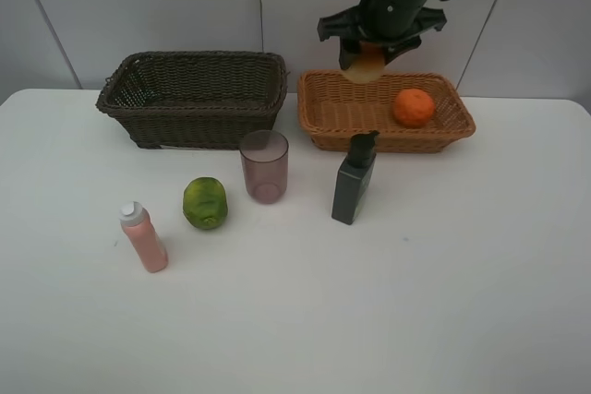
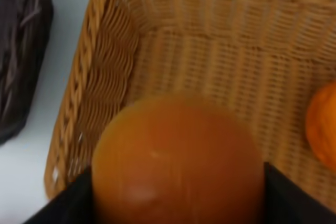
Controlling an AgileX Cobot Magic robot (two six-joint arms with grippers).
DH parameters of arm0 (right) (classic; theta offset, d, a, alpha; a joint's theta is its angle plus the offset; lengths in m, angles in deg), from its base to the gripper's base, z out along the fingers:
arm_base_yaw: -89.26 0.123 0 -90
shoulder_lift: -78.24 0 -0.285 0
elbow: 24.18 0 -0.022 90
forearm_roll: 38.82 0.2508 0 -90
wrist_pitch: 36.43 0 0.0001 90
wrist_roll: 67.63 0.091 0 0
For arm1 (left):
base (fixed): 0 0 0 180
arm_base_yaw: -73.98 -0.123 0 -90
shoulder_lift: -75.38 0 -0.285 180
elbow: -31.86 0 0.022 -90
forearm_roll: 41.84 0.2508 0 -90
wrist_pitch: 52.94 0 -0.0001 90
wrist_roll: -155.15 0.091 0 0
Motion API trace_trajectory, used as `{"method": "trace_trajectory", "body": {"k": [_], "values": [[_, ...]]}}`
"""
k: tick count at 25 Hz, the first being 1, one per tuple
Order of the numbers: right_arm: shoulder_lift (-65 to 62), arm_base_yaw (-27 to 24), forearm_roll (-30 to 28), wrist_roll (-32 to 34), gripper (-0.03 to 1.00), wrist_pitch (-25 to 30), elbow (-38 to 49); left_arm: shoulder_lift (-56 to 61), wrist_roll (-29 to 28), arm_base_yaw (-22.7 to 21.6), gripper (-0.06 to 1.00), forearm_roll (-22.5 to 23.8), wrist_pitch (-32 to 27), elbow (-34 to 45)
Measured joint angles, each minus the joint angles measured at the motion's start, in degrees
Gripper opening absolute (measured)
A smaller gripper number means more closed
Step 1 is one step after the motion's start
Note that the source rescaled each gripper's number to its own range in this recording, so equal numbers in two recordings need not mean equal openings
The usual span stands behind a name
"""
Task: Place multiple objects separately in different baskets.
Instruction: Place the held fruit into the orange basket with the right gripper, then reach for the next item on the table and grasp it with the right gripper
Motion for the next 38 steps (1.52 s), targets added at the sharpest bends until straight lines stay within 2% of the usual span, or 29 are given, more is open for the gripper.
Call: {"method": "trace_trajectory", "body": {"k": [9,14,19,20,21,24,26,29,32,35,38], "values": [[9.9,-3.6,-0.8,1.6,0.33,-14.5,0.0,0.0,0.0,0.0,0.96,0.0,0.0,0.0],[12.5,-3.9,-2.2,1.6,0.33,-17.6,0.0,0.0,0.0,0.0,0.96,0.0,0.0,0.0],[13.8,-3.9,-2.2,1.6,0.33,-17.6,0.0,0.0,0.0,0.0,0.96,0.0,0.0,0.0],[13.8,-3.9,-2.2,1.6,0.35,-17.6,0.0,0.0,0.0,0.0,0.96,0.0,0.0,0.0],[13.8,-3.9,-2.4,1.6,0.42,-17.6,0.0,0.0,0.0,0.0,0.96,0.0,0.0,0.0],[13.7,-3.9,-2.6,1.6,0.82,-17.6,-0.1,0.0,0.0,0.0,0.96,0.0,0.0,0.0],[13.3,-3.9,-2.6,1.6,0.93,-17.5,-0.1,0.0,0.0,0.0,0.96,0.0,0.0,0.0],[11.2,-3.9,-2.6,1.6,0.98,-16.9,-0.1,0.0,0.0,0.0,0.96,0.0,0.0,0.0],[8.3,-3.7,-2.7,1.6,0.98,-14.4,-0.2,0.0,0.0,0.0,0.96,0.0,0.0,0.0],[5.5,-3.0,-2.0,1.6,0.98,-10.0,-0.3,0.0,0.0,0.0,0.96,0.0,0.0,0.0],[2.9,-2.1,0.5,1.6,0.98,-3.1,-0.3,0.0,0.0,0.0,0.96,0.0,0.0,0.0]]}}
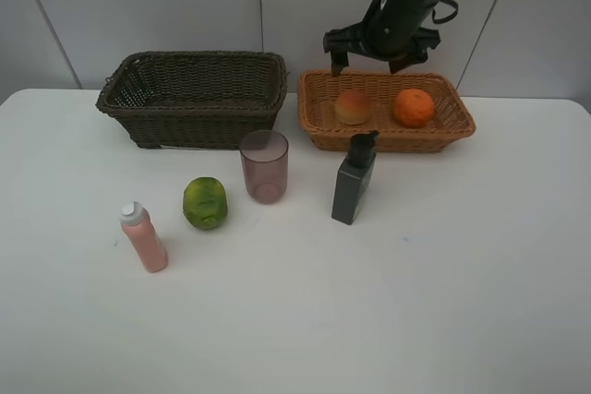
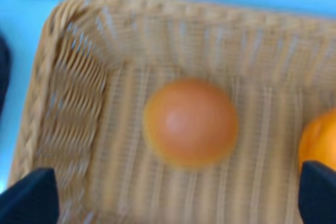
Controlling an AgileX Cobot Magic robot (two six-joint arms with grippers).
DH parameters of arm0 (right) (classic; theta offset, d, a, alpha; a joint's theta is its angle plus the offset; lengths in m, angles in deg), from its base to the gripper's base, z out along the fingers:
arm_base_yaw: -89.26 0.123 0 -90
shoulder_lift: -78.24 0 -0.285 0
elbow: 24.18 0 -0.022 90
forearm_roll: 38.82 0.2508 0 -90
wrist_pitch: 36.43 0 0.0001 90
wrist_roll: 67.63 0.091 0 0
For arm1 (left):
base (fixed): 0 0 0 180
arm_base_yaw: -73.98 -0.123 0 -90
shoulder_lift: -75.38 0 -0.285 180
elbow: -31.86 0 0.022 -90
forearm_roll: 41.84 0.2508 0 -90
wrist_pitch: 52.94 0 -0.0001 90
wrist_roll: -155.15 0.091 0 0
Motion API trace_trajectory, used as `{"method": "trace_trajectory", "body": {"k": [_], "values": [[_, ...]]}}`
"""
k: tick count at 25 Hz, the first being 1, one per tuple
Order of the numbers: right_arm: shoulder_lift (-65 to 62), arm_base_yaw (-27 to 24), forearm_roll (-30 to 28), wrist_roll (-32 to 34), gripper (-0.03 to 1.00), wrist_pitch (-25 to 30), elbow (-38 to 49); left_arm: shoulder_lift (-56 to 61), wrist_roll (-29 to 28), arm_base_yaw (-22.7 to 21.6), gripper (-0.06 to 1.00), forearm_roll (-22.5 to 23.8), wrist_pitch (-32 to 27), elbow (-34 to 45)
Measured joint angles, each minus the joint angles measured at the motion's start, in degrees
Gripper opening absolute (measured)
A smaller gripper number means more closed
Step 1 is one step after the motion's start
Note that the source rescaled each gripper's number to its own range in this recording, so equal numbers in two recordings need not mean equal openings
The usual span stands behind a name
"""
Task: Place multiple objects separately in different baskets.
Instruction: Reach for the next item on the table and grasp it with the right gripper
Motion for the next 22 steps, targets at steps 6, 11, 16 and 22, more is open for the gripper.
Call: {"method": "trace_trajectory", "body": {"k": [6,11,16,22], "values": [[-2.1,1.2,6.9,0.2,0.99,11.4,0.0,0.0,0.0,0.0,0.96,0.0,0.0,0.0],[-3.5,2.9,7.9,5.6,0.99,19.5,0.0,0.0,0.0,0.0,0.96,0.0,0.0,0.0],[-3.7,4.8,5.6,13.2,1.00,24.7,-0.1,0.0,0.0,0.0,0.96,0.0,0.0,0.0],[-3.7,7.4,3.8,24.1,1.00,24.8,-0.1,0.0,0.0,0.0,0.96,0.0,0.0,0.0]]}}
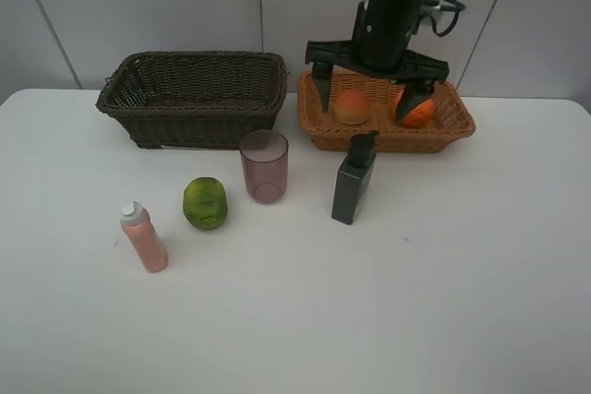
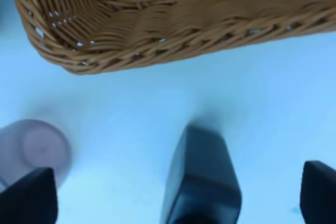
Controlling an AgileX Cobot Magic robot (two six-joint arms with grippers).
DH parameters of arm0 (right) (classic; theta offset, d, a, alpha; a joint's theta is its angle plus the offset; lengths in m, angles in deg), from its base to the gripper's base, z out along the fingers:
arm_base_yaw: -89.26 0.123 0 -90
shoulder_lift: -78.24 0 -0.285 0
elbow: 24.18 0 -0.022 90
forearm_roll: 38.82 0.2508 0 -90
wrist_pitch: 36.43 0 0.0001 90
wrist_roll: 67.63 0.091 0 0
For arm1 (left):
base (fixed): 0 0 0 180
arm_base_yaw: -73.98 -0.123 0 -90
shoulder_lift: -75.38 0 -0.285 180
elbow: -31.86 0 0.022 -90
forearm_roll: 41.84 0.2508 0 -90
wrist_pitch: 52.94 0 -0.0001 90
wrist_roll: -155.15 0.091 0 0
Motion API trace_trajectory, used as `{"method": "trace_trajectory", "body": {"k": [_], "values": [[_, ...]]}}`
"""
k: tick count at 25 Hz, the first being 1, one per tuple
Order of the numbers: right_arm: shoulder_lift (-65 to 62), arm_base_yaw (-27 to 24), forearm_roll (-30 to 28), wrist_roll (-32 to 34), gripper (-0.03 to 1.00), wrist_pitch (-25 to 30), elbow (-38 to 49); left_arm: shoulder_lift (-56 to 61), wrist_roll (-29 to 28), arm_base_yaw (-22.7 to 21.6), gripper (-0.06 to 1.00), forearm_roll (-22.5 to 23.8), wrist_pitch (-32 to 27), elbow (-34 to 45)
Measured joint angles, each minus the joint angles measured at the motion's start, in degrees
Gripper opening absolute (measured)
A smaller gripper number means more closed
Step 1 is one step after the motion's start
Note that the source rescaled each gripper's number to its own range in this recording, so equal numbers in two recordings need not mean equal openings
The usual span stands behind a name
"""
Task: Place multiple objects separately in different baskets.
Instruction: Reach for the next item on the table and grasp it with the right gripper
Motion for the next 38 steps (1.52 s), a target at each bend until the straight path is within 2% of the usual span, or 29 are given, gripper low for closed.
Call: {"method": "trace_trajectory", "body": {"k": [7,13,22,27,38], "values": [[-2.3,2.0,-0.4,6.2,1.00,-0.2,3.5,0.0,0.0,0.0,0.96,0.0,0.0,0.0],[-5.1,2.0,-0.5,8.2,1.00,-3.6,11.1,0.0,0.0,0.0,0.96,0.0,0.0,0.0],[-5.2,2.8,-0.5,9.5,1.00,-9.8,18.1,0.0,0.0,0.0,0.96,0.0,0.0,0.0],[-5.2,2.8,-0.5,11.6,1.00,-13.7,19.7,0.0,0.0,0.0,0.96,0.0,0.0,0.0],[-2.5,3.6,-1.6,11.7,1.00,-13.5,19.8,0.0,0.0,0.0,0.96,0.0,0.0,0.0]]}}
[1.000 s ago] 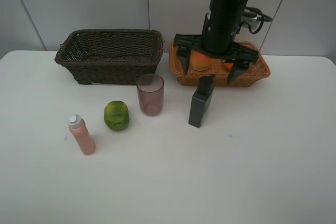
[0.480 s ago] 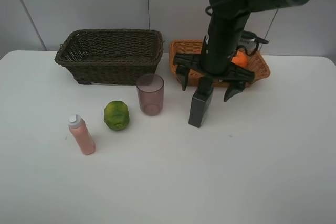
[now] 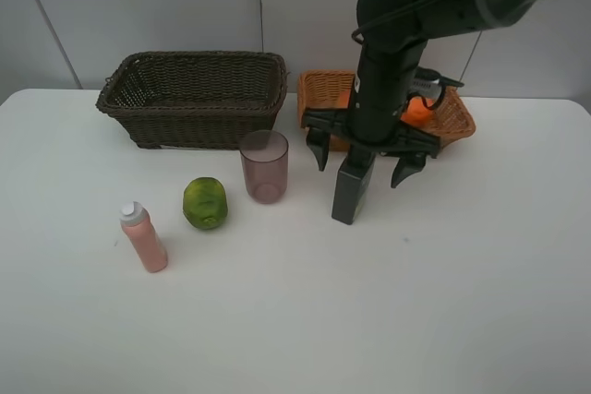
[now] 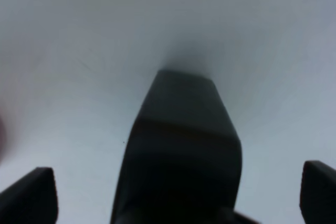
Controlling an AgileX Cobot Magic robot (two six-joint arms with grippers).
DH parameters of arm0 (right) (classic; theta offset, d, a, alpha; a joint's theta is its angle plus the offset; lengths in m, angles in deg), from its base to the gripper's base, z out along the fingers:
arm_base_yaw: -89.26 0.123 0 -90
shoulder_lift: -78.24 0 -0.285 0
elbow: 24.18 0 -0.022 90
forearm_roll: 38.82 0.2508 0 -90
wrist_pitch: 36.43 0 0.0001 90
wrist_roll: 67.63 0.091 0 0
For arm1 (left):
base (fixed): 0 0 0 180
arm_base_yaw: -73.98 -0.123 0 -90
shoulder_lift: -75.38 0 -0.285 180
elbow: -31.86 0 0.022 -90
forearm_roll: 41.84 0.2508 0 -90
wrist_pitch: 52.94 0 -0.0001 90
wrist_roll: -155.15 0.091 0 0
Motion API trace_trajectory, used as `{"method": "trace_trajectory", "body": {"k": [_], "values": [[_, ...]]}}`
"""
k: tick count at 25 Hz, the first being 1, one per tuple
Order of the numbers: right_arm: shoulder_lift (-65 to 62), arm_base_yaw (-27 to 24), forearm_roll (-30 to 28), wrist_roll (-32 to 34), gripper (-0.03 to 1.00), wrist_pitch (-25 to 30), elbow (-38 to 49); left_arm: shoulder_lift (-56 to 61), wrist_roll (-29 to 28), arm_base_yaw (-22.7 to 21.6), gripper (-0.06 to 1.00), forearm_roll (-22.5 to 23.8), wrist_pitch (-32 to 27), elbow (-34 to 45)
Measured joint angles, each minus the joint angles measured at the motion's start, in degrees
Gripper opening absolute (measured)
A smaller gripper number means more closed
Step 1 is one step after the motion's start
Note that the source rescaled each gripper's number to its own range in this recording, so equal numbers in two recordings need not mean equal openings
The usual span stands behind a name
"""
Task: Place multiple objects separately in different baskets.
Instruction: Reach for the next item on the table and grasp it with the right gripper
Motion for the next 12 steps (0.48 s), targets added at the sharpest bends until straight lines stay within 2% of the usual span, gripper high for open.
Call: {"method": "trace_trajectory", "body": {"k": [3,5,7,9,10,12], "values": [[0.1,0.3,0.1,0.0,0.97,-0.5,0.0,0.0,0.0,0.0,0.96,0.0,0.0,0.0],[0.1,0.4,0.0,0.0,0.86,-0.7,0.0,0.0,0.0,0.0,0.96,0.0,0.0,0.0],[0.1,0.4,-0.1,0.0,0.64,-0.7,0.0,0.0,0.0,0.0,0.96,0.0,0.0,0.0],[0.1,0.4,-0.1,0.0,0.27,-0.7,0.0,0.0,0.0,0.0,0.96,0.0,0.0,0.0],[0.1,0.4,-0.1,0.0,0.03,-0.4,0.0,0.0,0.0,0.0,0.96,0.0,0.0,0.0],[0.1,0.4,-0.1,0.0,0.01,0.0,0.0,0.0,0.0,0.0,0.96,0.0,0.0,0.0]]}}
